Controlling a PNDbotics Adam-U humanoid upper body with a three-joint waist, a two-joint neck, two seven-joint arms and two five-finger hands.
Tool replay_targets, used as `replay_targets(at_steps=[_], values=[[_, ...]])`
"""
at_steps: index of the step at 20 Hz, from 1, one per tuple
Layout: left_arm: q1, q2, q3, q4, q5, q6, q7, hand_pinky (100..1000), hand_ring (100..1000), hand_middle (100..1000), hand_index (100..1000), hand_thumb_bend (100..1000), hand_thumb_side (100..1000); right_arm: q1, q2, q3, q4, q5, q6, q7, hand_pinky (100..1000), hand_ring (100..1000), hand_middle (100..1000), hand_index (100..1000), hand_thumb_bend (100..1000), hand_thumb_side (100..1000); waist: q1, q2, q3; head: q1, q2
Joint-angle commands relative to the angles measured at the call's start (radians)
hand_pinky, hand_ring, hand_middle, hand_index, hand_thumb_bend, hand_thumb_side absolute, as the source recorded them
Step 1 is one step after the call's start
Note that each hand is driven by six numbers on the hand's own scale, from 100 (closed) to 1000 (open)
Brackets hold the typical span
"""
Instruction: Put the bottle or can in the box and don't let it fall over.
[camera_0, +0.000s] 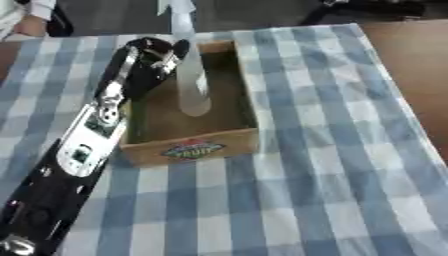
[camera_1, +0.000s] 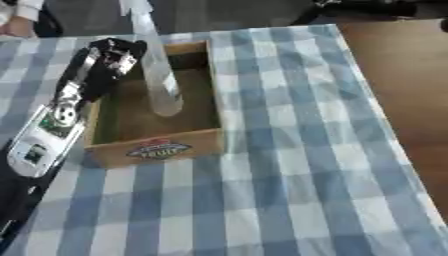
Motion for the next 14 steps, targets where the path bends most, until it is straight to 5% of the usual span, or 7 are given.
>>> replay_targets(at_steps=[1,13,14], values=[[0.009,0.052,0.018,-0.06,0.016,-0.001,0.006,644,702,679,756,534,855,-0.009,-0.032,-0.013,-0.015,0.003,0.001,-0.007,909,973,1000,793,100,577,-0.003,-0.029,0.0,-0.012,-0.004],[0.177,0.163,0.096,-0.278,0.186,0.003,0.113,629,707,696,798,206,870,-0.009,-0.037,-0.016,-0.016,0.005,0.001,-0.012,907,972,1000,793,100,575,-0.007,-0.033,0.007,-0.026,0.004],[0.198,0.171,0.108,-0.296,0.205,-0.002,0.127,624,716,706,790,125,833,-0.009,-0.038,-0.017,-0.016,0.005,0.001,-0.013,907,972,1000,793,100,574,-0.008,-0.034,0.008,-0.027,0.006]])
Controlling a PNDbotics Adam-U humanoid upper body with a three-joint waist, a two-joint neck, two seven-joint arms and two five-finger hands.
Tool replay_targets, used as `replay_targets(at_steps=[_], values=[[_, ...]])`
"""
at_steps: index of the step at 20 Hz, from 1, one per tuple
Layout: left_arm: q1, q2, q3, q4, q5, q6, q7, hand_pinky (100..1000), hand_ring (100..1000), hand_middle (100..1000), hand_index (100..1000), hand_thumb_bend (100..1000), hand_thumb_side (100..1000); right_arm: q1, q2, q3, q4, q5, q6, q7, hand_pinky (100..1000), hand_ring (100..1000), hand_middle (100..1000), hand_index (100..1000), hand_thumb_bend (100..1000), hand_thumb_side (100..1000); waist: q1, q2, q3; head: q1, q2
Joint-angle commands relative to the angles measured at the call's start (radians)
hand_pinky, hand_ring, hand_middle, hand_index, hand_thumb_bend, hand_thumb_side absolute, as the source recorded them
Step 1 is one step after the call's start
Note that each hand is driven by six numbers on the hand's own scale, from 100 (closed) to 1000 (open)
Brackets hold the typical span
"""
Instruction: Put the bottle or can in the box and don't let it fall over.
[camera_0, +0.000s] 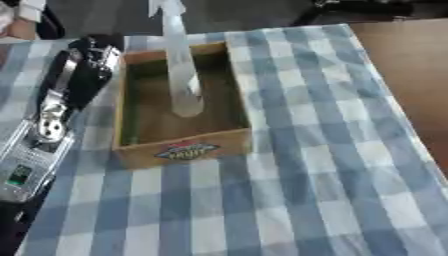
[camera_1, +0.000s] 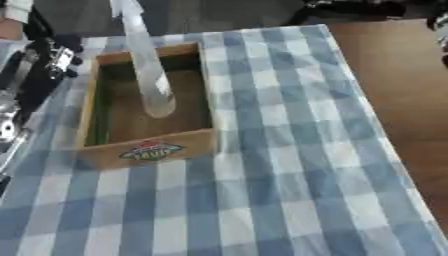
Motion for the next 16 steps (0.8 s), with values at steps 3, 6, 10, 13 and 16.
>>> replay_targets(at_steps=[3,6,10,13,16], values=[[0.073,0.064,0.071,-0.11,0.127,-0.045,0.066,607,723,713,780,100,770,-0.009,-0.036,-0.014,-0.016,0.003,-0.001,-0.009,906,971,1000,793,100,573,-0.008,-0.034,0.005,-0.004,0.012],[0.12,0.07,0.118,-0.145,0.22,-0.092,0.101,588,720,710,772,100,708,-0.007,-0.035,-0.016,-0.015,0.001,-0.001,-0.011,903,972,1000,793,100,572,-0.013,-0.04,0.009,-0.007,0.019],[0.17,0.066,0.176,-0.177,0.327,-0.149,0.13,536,702,707,775,100,707,-0.004,-0.032,-0.019,-0.014,-0.002,0.0,-0.013,896,974,1000,793,100,572,-0.016,-0.049,0.012,-0.008,0.028],[0.191,0.063,0.203,-0.194,0.379,-0.174,0.135,514,689,705,776,100,698,-0.004,-0.03,-0.02,-0.014,-0.005,0.0,-0.014,882,976,1000,795,100,572,-0.017,-0.052,0.013,-0.009,0.032],[0.207,0.062,0.22,-0.211,0.396,-0.184,0.137,503,685,706,774,100,691,-0.003,-0.027,-0.02,-0.013,-0.006,0.0,-0.013,872,981,1000,798,100,572,-0.017,-0.052,0.012,-0.012,0.033]])
